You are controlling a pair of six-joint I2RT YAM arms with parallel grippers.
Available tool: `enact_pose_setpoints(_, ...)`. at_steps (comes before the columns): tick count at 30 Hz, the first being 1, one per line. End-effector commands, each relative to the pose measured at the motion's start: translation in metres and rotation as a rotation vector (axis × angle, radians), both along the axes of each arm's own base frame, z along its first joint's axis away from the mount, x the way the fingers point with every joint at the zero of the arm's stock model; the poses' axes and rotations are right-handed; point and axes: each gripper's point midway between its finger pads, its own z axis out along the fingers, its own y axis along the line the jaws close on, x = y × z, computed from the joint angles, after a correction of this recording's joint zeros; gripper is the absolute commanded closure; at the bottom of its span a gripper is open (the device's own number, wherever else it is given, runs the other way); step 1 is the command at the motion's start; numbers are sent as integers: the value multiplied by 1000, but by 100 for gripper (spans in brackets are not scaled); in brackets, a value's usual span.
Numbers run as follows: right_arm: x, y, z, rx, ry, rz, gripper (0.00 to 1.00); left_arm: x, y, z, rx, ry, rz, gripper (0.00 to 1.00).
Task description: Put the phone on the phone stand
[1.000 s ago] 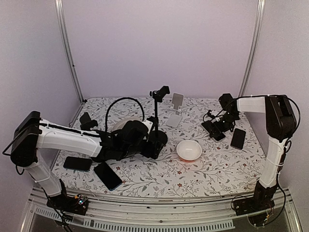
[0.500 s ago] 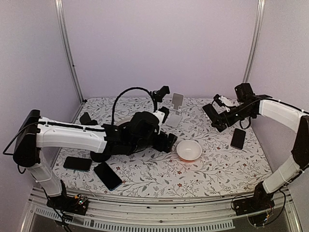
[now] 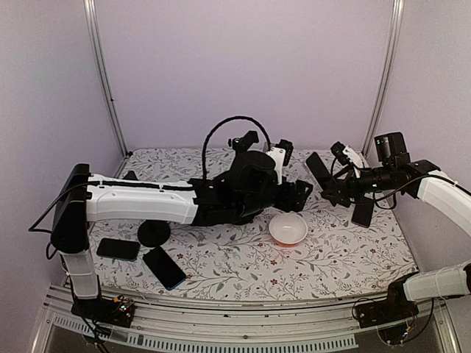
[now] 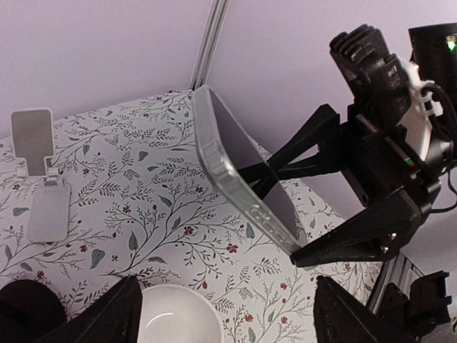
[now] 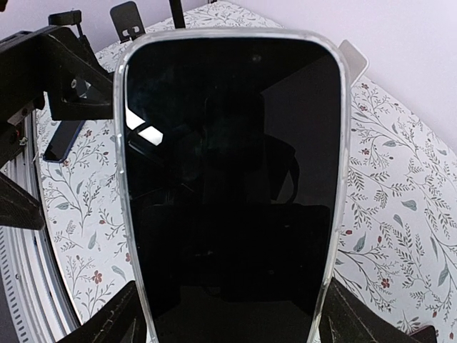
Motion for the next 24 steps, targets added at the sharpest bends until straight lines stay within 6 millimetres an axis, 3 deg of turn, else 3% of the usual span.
enact_pose_setpoints(1, 0, 12, 25, 59, -100, 66, 66, 0, -14, 17, -66, -4, -16, 16)
enact_pose_setpoints(5, 0, 14, 29, 63, -112, 64, 65, 1, -18, 27, -108, 0, -33, 20)
enact_pose_setpoints(7, 0, 13, 28, 63, -109, 56, 64, 3, -26, 16, -104, 8, -44, 24)
enact_pose_setpoints(10, 0, 14, 29, 65, -109, 55, 64, 6, -32, 20, -145, 19, -60, 30)
enact_pose_setpoints(17, 0, 16, 33, 79, -105, 57, 64, 25, -40, 20, -261, 127, -84, 47)
enact_pose_setpoints(24, 3, 16, 28, 73, -97, 50, 64, 26, -49, 22, -300, 127, -133, 68)
